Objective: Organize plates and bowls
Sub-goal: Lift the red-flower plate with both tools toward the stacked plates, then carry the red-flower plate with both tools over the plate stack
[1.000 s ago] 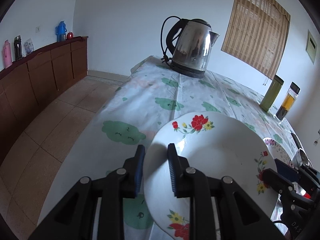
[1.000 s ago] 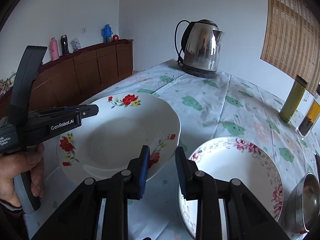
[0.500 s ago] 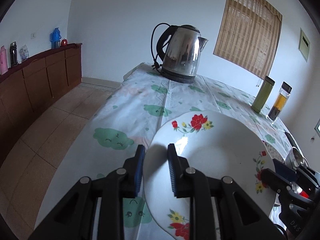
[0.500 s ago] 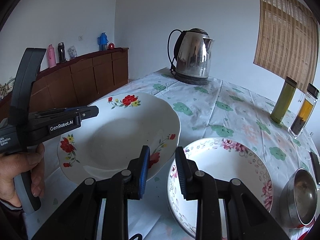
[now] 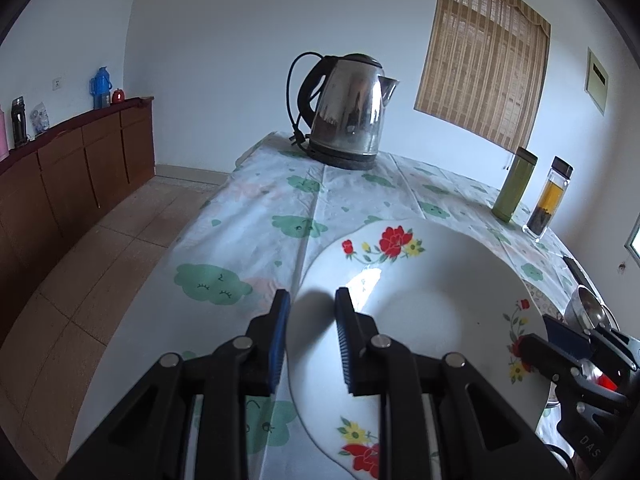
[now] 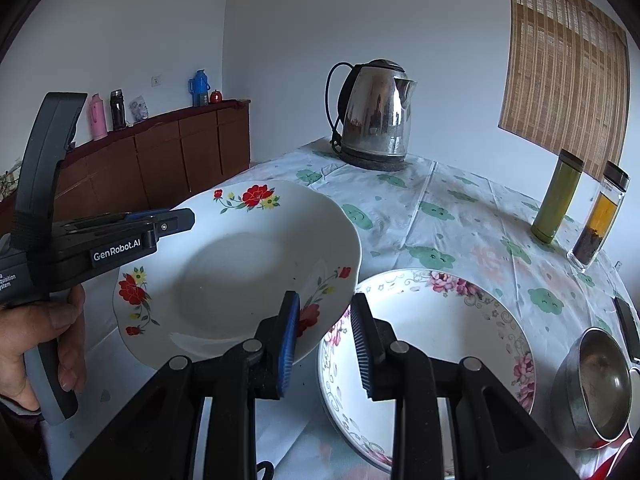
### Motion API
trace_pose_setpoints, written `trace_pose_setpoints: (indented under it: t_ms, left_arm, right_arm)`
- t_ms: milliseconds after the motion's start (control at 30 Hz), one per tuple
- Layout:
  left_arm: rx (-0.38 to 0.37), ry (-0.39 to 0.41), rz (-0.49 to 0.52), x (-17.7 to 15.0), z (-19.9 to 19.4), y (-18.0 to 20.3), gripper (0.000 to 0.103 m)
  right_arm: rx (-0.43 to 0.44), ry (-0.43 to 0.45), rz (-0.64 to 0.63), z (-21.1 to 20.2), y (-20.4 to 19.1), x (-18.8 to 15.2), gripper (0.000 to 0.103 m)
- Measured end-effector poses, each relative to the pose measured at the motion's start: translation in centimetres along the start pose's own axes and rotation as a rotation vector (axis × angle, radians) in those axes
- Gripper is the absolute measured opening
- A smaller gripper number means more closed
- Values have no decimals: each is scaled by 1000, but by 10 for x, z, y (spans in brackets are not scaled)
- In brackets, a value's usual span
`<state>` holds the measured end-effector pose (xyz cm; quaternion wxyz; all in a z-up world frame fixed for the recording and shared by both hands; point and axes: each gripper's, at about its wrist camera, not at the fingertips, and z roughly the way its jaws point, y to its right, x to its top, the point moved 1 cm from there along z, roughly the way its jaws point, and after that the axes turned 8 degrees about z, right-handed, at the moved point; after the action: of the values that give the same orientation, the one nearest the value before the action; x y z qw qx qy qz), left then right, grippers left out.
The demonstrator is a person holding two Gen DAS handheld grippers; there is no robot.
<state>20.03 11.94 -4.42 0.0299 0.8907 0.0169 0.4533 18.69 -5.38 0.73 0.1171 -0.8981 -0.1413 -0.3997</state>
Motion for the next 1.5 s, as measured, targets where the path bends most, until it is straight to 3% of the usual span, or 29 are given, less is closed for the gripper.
trace_pose_setpoints:
  t_ms: [1500]
  left_arm:
    - [-37, 46, 92, 4, -24, 82, 20]
  right_arm:
    - [-50, 59, 119, -38, 62, -18, 28]
